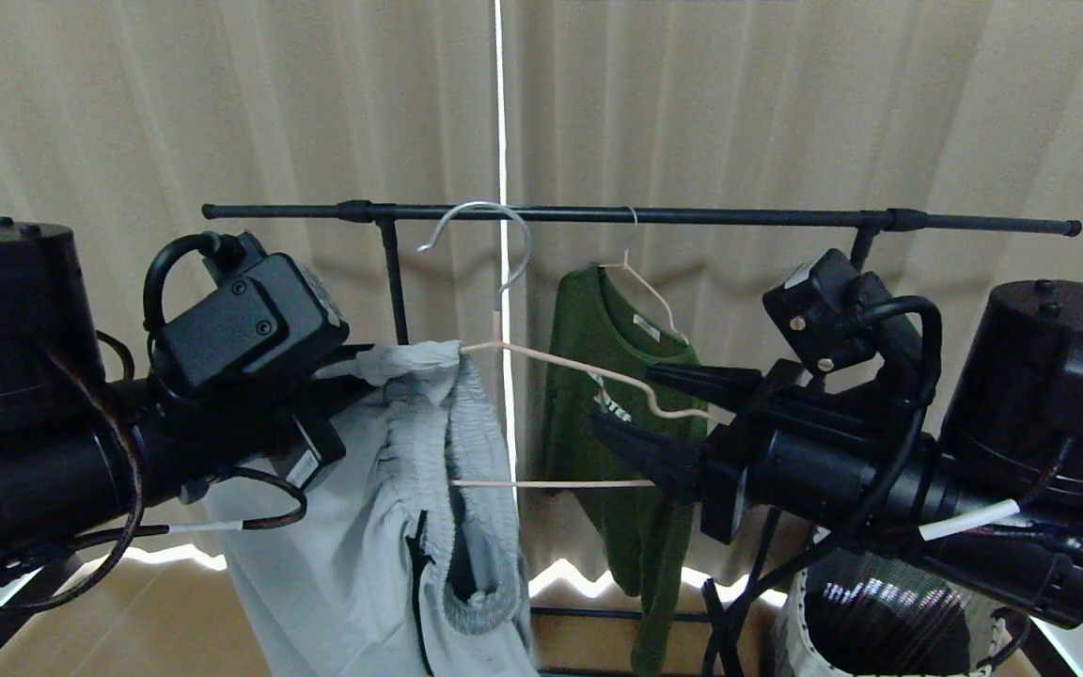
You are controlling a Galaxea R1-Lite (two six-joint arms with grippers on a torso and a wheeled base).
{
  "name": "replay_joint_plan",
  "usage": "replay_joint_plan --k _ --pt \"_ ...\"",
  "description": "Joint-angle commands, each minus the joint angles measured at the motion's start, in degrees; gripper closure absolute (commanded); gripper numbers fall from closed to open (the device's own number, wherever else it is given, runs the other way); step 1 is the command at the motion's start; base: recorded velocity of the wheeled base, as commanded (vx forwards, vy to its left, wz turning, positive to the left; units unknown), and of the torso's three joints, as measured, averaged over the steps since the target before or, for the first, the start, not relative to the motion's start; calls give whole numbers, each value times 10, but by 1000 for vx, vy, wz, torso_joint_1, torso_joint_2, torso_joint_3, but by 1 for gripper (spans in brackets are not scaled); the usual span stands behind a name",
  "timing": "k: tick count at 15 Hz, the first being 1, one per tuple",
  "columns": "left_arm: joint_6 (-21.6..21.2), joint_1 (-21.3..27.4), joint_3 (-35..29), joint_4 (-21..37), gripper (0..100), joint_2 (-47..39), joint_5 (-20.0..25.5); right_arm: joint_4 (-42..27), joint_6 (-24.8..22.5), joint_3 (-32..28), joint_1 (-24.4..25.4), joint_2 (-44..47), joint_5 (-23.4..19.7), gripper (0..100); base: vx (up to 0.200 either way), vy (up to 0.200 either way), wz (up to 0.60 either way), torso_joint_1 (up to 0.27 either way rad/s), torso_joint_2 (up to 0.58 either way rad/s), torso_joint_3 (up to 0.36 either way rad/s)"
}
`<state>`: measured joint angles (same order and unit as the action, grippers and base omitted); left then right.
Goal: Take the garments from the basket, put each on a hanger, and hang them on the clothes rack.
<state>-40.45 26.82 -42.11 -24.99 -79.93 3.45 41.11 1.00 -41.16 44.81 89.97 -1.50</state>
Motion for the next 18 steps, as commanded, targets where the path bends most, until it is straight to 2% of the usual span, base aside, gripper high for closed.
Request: replay_joint_plan --k 1,4,5,6,9,12,13,15,18 --pt "28 -10 11 -1 100 1 -34 0 -5 7 -18 -4 2 0 0 0 0 0 0 0" --pt "121 -10 9 17 100 0 -81 51 -42 54 -24 -6 1 0 0 0 0 0 0 0" --pt "136 -9 7 17 100 0 -83 60 -45 64 -24 -4 0 0 0 0 0 0 0 0" --pt "181 -6 -2 17 100 0 -84 65 -47 81 -22 -1 0 0 0 0 0 0 0 0" --pt "252 2 -24 16 100 1 -82 65 -46 99 -15 3 -4 0 0 0 0 0 0 0" --pt "316 27 -47 14 100 1 -75 67 -43 96 10 26 -3 0 0 0 0 0 0 0" --pt "329 37 -52 13 100 5 -75 68 -41 89 17 38 -3 0 0 0 0 0 0 0" --pt "328 42 -51 14 100 17 -66 68 -9 73 27 57 -3 0 0 0 0 0 0 0" --pt "325 44 -49 14 100 36 -37 69 1 54 28 88 -2 0 0 0 0 0 0 0"
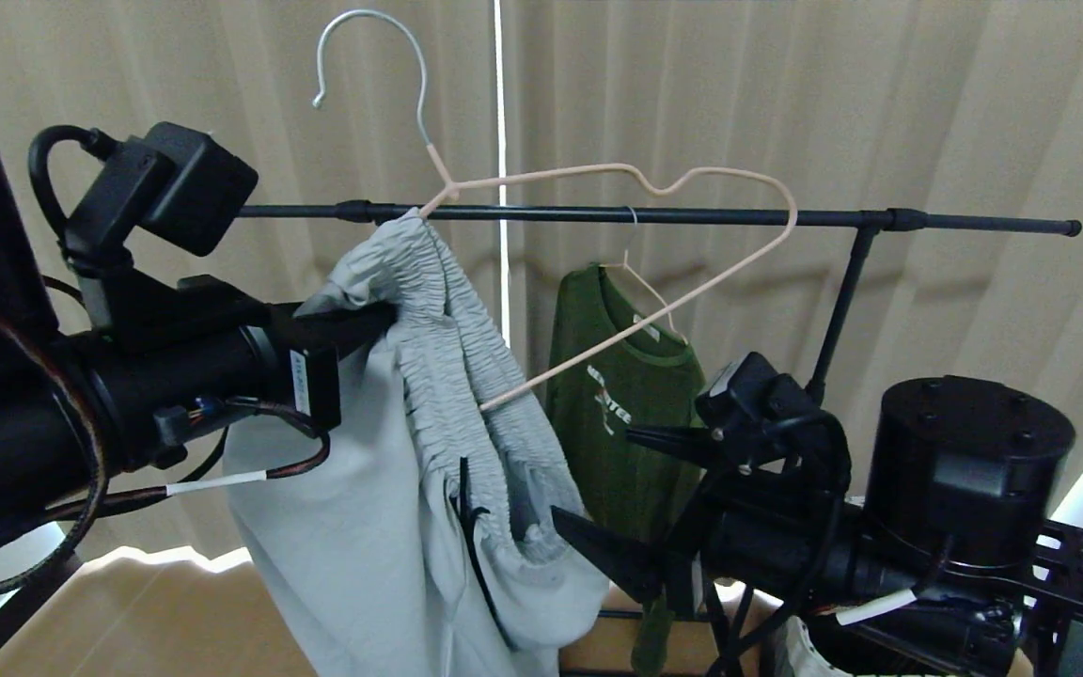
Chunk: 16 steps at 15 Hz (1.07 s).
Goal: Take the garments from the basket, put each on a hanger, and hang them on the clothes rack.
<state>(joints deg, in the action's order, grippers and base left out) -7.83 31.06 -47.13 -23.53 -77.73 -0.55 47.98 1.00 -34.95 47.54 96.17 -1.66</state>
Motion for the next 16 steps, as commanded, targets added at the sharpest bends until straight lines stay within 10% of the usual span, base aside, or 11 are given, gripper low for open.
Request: replay_joint_plan --k 1,7,8,16 --pt "-1 4 1 0 100 20 4 0 1 -7 -1 34 0 0 0 0 0 0 0 0" --pt "-3 19 2 1 100 35 4 1 5 1 -11 48 6 0 0 0 0 0 0 0" --pt "-3 16 3 1 100 35 3 1 4 1 -18 41 15 100 0 0 0 0 0 0" --pt "-98 -16 81 1 100 68 3 -2 -3 -11 -149 -10 17 100 0 0 0 0 0 0"
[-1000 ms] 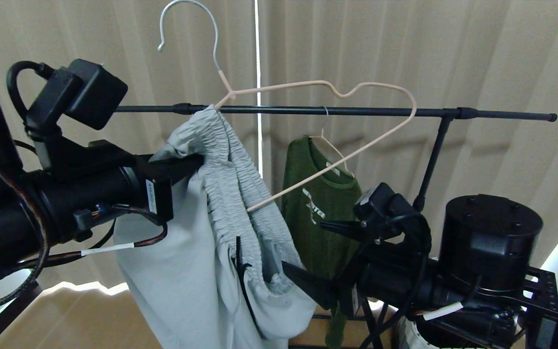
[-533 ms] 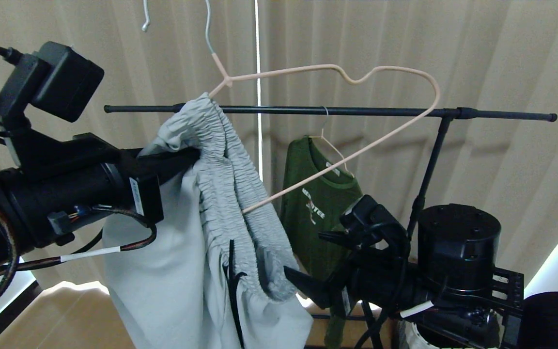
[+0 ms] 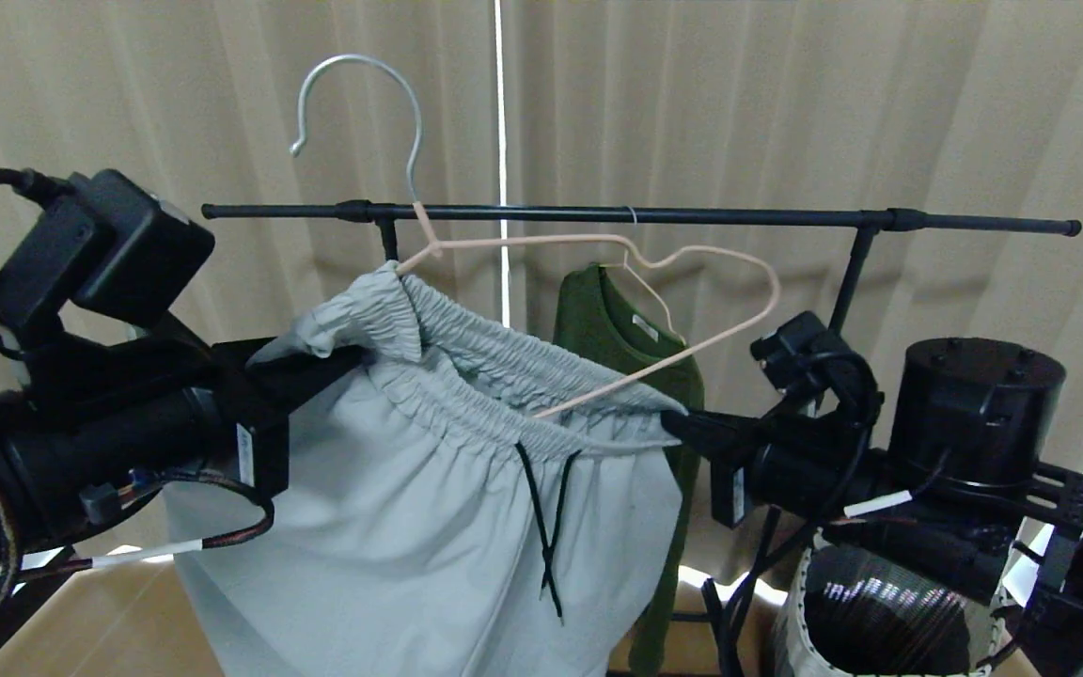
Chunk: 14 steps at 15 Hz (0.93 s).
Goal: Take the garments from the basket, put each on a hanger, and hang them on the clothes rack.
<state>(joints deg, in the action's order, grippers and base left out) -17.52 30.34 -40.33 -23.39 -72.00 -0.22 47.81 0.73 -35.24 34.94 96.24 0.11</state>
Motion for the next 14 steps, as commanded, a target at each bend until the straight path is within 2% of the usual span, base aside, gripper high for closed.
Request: replay_joint_plan --k 1,3,8,10,14 --pt "-24 -24 26 -1 100 12 -2 0 0 -20 -45 -11 0 100 0 0 0 0 0 0" --pt "-56 -45 39 -1 100 11 -3 -2 0 -34 -61 -11 0 100 0 0 0 0 0 0" --pt "-185 -107 89 -1 100 7 -3 -5 -1 -45 -70 -17 -5 100 0 0 0 0 0 0" --pt "-199 -109 97 -2 100 5 -3 -9 -2 -41 -64 -23 -5 100 0 0 0 0 0 0" --pt "-187 -108 82 -5 100 -11 -7 -49 -22 -32 -6 -48 -6 100 0 0 0 0 0 0"
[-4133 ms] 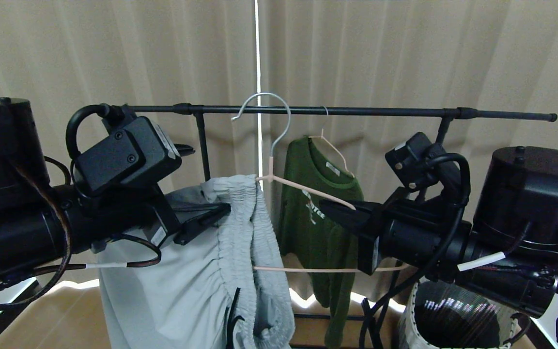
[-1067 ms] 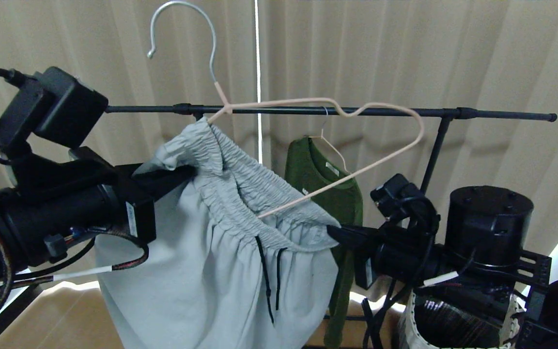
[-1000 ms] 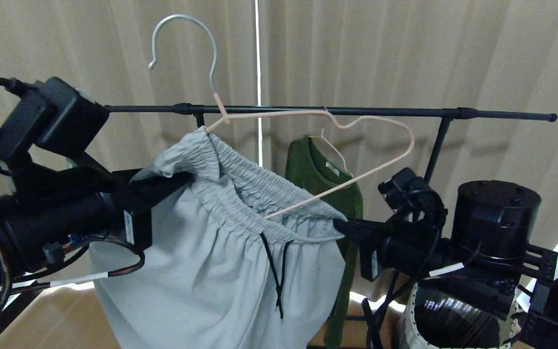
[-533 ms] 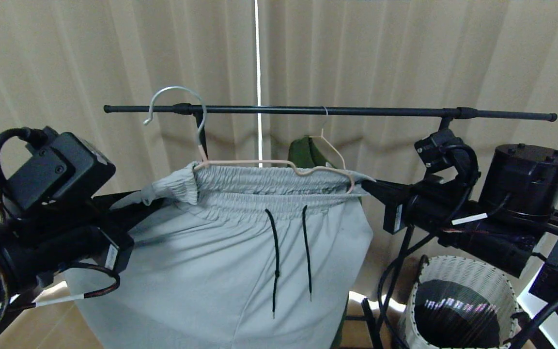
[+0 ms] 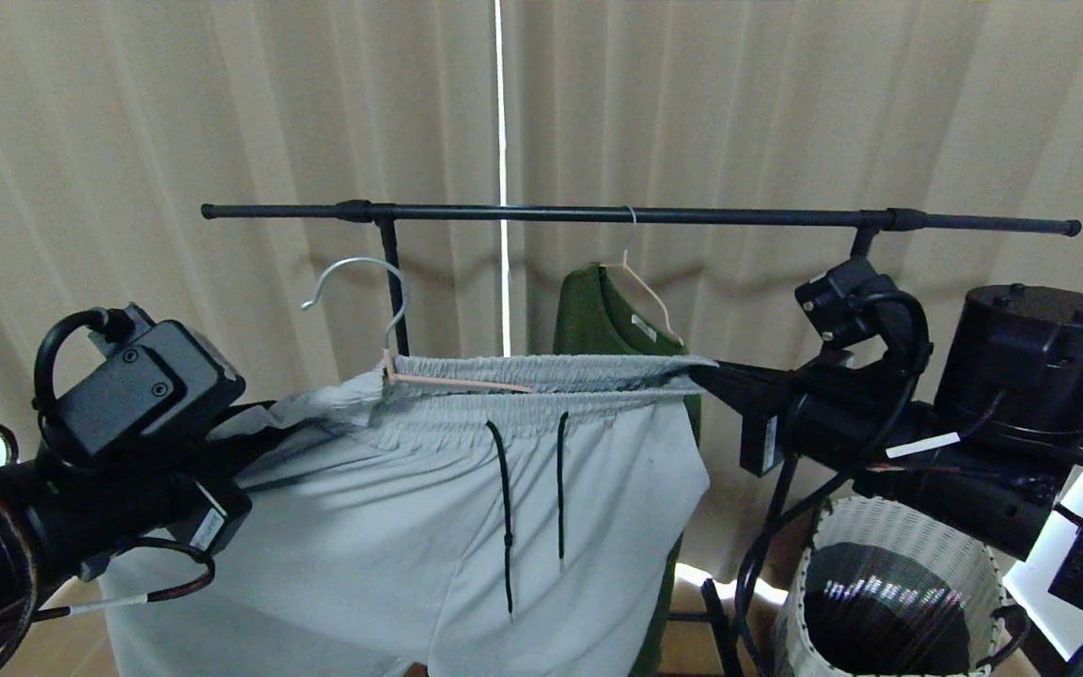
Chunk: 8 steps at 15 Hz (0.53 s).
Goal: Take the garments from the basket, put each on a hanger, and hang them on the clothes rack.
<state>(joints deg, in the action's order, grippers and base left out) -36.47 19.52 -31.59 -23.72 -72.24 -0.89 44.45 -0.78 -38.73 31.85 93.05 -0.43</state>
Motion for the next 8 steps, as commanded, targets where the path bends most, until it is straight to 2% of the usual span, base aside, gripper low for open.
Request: replay_joint_plan --k 1,2,3,6,8 --pt "21 4 -5 -6 100 -10 0 -37 -25 4 32 -23 -1 100 0 0 0 0 0 0" --pt "37 11 -6 -10 100 -10 0 -53 -41 4 37 -28 -2 100 0 0 0 0 0 0" --pt "53 21 -8 -12 100 -10 -1 -63 -51 4 42 -30 -2 0 0 0 0 0 0 0" --pt "82 34 -9 -13 100 -11 1 -61 -55 -2 66 -30 -3 0 0 0 0 0 0 0" --pt "85 49 -14 -16 100 -19 1 -61 -68 -14 83 -36 -5 0 0 0 0 0 0 0"
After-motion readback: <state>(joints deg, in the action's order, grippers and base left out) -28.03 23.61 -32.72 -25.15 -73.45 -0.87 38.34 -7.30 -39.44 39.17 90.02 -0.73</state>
